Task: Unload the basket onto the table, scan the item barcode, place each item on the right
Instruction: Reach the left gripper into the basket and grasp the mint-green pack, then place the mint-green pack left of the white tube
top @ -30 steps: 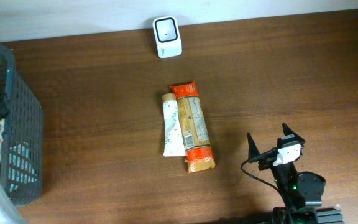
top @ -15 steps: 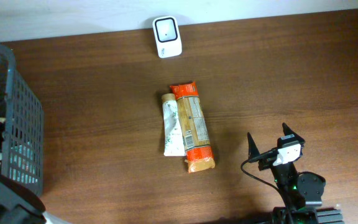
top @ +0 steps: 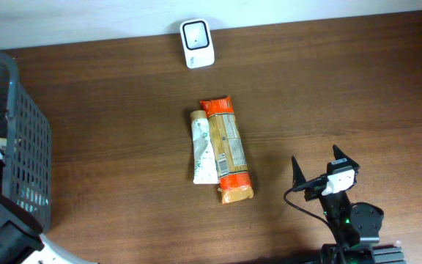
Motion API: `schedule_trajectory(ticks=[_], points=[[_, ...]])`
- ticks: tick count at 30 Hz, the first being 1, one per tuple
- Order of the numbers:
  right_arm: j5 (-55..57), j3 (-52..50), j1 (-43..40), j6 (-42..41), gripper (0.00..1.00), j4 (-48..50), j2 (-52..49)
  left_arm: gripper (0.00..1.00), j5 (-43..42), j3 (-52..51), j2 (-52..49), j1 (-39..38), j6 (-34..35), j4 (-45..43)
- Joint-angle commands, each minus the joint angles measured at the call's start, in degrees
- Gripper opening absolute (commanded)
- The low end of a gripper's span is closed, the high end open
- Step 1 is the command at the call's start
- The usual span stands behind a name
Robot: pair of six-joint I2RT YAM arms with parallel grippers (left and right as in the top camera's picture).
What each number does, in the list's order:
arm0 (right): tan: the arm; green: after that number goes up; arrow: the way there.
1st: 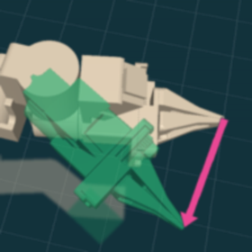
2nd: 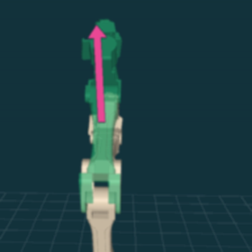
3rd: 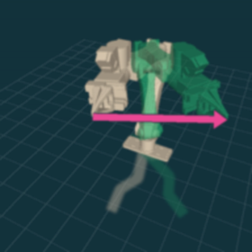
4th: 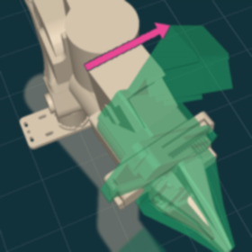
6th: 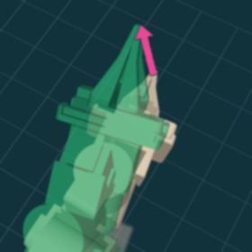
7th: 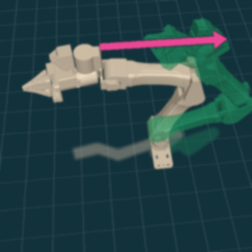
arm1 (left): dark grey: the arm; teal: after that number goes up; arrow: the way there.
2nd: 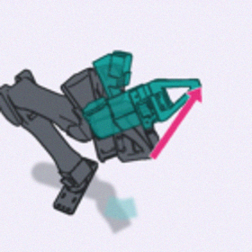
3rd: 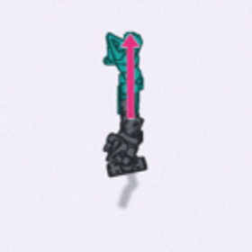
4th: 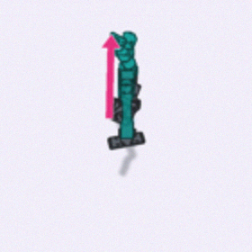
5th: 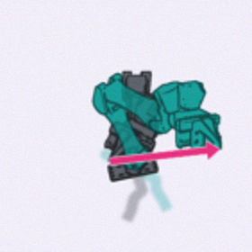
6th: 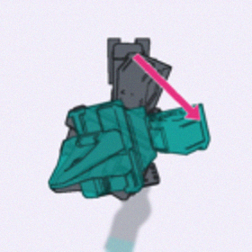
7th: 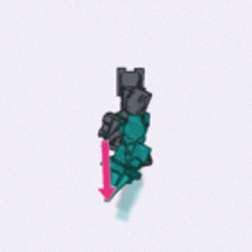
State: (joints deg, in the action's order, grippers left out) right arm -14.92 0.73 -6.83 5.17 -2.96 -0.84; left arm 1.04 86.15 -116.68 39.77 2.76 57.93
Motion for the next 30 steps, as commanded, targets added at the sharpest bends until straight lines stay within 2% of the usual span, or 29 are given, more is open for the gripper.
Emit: schedule_trajectory(ticks=[1,5,10,13,16,18,22,24,27,30], points=[[0.1,-0.4,-0.3,0.2,0.99,-0.1,0.4,0.27,-2.8,6.2,-1.1,-0.3,0.2,4.0],[0.1,-0.4,-0.3,0.2,0.99,-0.1,0.4,0.29,-6.2,19.6,2.4,-0.4,0.2,11.1],[0.1,-0.4,-0.3,0.2,0.99,-0.1,0.4,0.31,-14.2,32.0,12.1,-2.1,0.2,12.0],[0.1,-0.4,-0.3,0.2,0.99,-0.1,0.4,0.32,-14.8,33.1,19.5,-7.8,0.2,11.5],[0.1,-0.4,-0.3,0.2,0.99,-0.1,0.4,0.33,-14.8,33.1,22.9,-18.1,0.2,12.0],[0.1,-0.4,-0.3,0.2,0.99,-0.1,0.4,0.32,-14.4,30.6,21.4,-28.2,1.8,12.0],[0.1,-0.4,-0.3,0.2,0.99,-0.1,0.4,0.34,-13.8,21.0,15.3,-38.7,8.6,8.7],[0.1,-0.4,-0.3,0.2,0.99,-0.1,0.4,0.34,-13.7,16.6,12.2,-42.8,9.9,6.6],[0.1,-0.4,-0.3,0.2,0.99,-0.1,0.4,0.36,-13.7,8.5,5.0,-51.1,13.6,-1.1],[0.1,-0.4,-0.3,0.2,0.99,-0.1,0.4,0.37,-13.7,6.0,-0.5,-55.8,17.5,-6.2]])
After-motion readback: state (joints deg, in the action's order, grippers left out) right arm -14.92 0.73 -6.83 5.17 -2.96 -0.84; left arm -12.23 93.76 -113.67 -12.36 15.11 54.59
